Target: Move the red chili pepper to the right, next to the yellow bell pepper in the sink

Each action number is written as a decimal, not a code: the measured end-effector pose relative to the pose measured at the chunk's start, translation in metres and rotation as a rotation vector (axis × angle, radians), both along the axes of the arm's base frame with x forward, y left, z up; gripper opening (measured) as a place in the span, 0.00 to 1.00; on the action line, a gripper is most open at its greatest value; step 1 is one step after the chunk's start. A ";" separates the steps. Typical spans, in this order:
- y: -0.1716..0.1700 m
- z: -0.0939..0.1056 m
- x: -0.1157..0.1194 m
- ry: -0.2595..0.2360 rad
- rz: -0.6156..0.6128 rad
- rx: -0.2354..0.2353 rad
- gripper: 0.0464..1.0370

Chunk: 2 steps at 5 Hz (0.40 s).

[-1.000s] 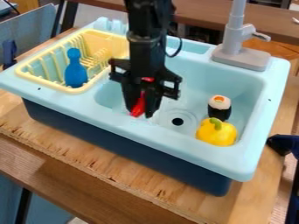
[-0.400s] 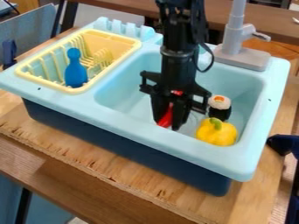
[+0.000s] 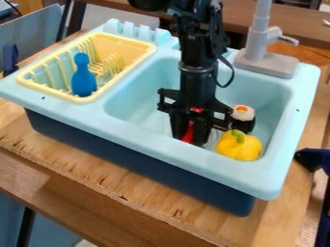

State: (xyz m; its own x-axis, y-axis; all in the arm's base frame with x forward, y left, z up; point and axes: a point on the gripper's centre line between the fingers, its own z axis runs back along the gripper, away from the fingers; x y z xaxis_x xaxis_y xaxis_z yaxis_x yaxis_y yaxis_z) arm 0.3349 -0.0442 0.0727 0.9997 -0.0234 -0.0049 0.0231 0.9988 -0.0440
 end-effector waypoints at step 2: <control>-0.001 0.001 0.001 0.016 -0.022 0.038 0.69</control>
